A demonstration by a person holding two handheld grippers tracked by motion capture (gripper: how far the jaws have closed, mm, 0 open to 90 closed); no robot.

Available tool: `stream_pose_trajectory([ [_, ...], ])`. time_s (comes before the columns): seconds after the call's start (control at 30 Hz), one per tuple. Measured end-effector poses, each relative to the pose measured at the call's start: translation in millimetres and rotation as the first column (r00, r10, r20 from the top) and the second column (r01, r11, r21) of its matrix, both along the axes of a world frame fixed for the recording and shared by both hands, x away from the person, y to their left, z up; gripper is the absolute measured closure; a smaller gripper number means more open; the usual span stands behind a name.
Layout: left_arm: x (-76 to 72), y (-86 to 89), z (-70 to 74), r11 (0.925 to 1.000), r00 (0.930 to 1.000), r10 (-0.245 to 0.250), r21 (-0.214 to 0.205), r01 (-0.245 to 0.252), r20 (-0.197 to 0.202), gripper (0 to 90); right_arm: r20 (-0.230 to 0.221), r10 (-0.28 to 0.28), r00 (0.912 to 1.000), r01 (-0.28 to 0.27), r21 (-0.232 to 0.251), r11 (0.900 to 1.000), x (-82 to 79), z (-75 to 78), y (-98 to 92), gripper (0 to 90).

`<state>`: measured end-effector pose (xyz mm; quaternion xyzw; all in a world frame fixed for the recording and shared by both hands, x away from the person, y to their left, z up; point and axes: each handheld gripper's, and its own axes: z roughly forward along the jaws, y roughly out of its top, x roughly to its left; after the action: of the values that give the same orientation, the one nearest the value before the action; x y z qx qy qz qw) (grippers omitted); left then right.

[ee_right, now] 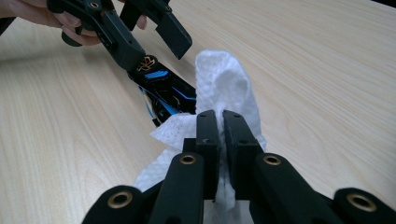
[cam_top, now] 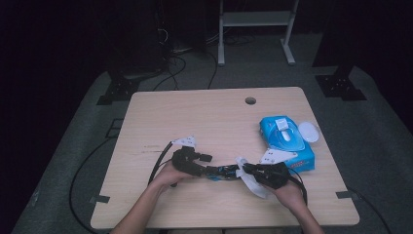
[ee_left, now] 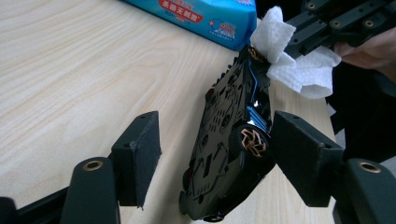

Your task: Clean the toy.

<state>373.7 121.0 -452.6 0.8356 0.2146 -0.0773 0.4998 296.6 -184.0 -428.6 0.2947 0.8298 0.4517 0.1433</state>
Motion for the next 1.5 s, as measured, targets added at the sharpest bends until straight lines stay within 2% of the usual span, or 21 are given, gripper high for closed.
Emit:
stream_pose_trajectory([
  [0.17, -5.7, -2.4, 0.8, 0.9997, 0.9999, -0.007, 0.022, 0.007, 0.012, 29.1, 0.007, 0.008, 0.9999, -0.008, -0.003, 1.0, -6.5, -0.4, -0.3, 84.9],
  [0.47, -19.1, -9.9, 1.3, 0.9951, 0.9973, -0.028, 0.097, 0.021, 0.068, 22.6, -0.005, 0.017, 0.9999, -0.017, -0.011, 0.9998, -15.6, -2.1, -2.6, 84.8],
  [0.57, -24.6, -14.4, -4.3, 0.9856, 0.9939, -0.026, 0.169, 0.008, 0.108, 22.4, -0.008, 0.02, 0.9998, -0.021, -0.025, 0.9995, -18.4, -5.0, -3.2, 84.8],
  [0.6, -26.6, -15.2, -6.7, 0.9832, 0.9915, -0.015, 0.182, -0.009, 0.129, 22.1, -0.008, 0.021, 0.9998, -0.021, -0.035, 0.9992, -19.4, -6.5, -3.0, 84.8],
  [0.63, -27.5, -15.3, -8.3, 0.9798, 0.9908, -0.024, 0.2, -0.003, 0.133, 20.7, -0.012, 0.022, 0.9997, -0.022, -0.043, 0.9988, -20.2, -8.3, -3.0, 84.8],
  [0.67, -28.2, -16.0, -9.7, 0.9779, 0.9909, -0.034, 0.209, 0.006, 0.13, 21.3, -0.018, 0.022, 0.9996, -0.023, -0.049, 0.9985, -20.9, -10.0, -3.1, 84.7],
  [0.8, -33.8, -19.8, -10.7, 0.9726, 0.9804, -0.055, 0.232, 0.009, 0.189, 19.5, -0.036, 0.026, 0.999, -0.028, -0.064, 0.9975, -21.1, -15.6, -3.3, 84.6],
  [0.93, -38.5, -21.1, -10.3, 0.976, 0.9766, -0.06, 0.217, 0.014, 0.207, 17.6, -0.052, 0.029, 0.9982, -0.032, -0.064, 0.9975, -17.5, -19.4, -1.8, 84.6],
  [1.0, -40.2, -20.7, -10.2, 0.9745, 0.9735, -0.065, 0.224, 0.014, 0.219, 16.7, -0.054, 0.03, 0.9981, -0.033, -0.057, 0.9978, -15.4, -18.8, -1.3, 84.6],
  [1.13, -40.1, -19.5, -11.0, 0.9765, 0.9756, -0.056, 0.215, 0.009, 0.212, 16.0, -0.02, 0.041, 0.9989, -0.042, -0.029, 0.9987, -14.8, -7.0, 0.4, 84.5],
  [1.27, -38.9, -20.7, -12.4, 0.9735, 0.9736, -0.057, 0.229, 0.005, 0.221, 16.0, -0.004, 0.015, 0.9999, -0.016, -0.02, 0.9997, -4.6, 2.3, 0.6, 84.4],
  [1.33, -38.5, -21.3, -13.5, 0.9705, 0.9722, -0.056, 0.241, 0.0, 0.227, 16.1, -0.007, -0.002, 1.0, 0.002, -0.022, 0.9998, 2.7, 2.9, 2.0, 84.4],
  [1.5, -36.5, -19.1, -14.1, 0.9711, 0.9727, -0.053, 0.239, -0.003, 0.226, 16.2, -0.033, -0.013, 0.9994, 0.011, -0.062, 0.998, 17.7, -4.2, 7.6, 84.3],
])
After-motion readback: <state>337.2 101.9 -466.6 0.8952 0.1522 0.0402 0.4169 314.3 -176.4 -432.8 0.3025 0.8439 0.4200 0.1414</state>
